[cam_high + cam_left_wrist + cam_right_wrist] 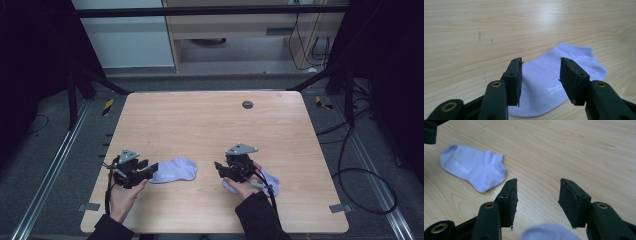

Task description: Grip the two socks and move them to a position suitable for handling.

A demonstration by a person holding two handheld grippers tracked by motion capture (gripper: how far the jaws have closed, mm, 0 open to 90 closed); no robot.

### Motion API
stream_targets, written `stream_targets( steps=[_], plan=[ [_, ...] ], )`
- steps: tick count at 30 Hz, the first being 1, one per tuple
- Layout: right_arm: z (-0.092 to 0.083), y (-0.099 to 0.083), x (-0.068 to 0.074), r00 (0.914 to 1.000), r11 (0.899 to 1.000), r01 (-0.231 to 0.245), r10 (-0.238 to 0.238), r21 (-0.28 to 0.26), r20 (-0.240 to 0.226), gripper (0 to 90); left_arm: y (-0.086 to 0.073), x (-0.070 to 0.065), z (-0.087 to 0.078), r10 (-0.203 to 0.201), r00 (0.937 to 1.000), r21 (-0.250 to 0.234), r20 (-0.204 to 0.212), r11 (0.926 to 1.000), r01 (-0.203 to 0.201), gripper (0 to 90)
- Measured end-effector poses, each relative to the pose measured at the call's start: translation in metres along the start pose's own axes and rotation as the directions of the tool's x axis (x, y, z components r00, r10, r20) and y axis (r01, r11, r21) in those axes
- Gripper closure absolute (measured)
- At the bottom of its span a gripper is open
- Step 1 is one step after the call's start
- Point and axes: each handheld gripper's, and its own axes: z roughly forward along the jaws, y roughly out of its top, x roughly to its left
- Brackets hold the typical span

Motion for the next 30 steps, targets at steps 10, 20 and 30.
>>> stream_targets(
  steps=[10,20,30],
  plan=[
    [-0.054,-0.038,-0.051,0.9967,1.0,-0.023,0.023,-0.001,0.077,44.0,0.01,-0.046,0.015,0.072,0.9944,0.013,0.077,0.9972,-0.074,52.8],
    [-0.078,-0.062,-0.081,0.9905,0.998,-0.066,0.066,-0.001,0.121,44.4,0.019,-0.093,0.04,0.128,0.9817,0.032,0.141,0.9904,-0.134,54.4],
    [-0.075,-0.077,-0.095,0.9879,0.996,-0.076,0.069,0.048,0.139,49.4,0.021,-0.136,0.064,0.173,0.9655,0.053,0.194,0.981,-0.187,56.4]
  ],
)
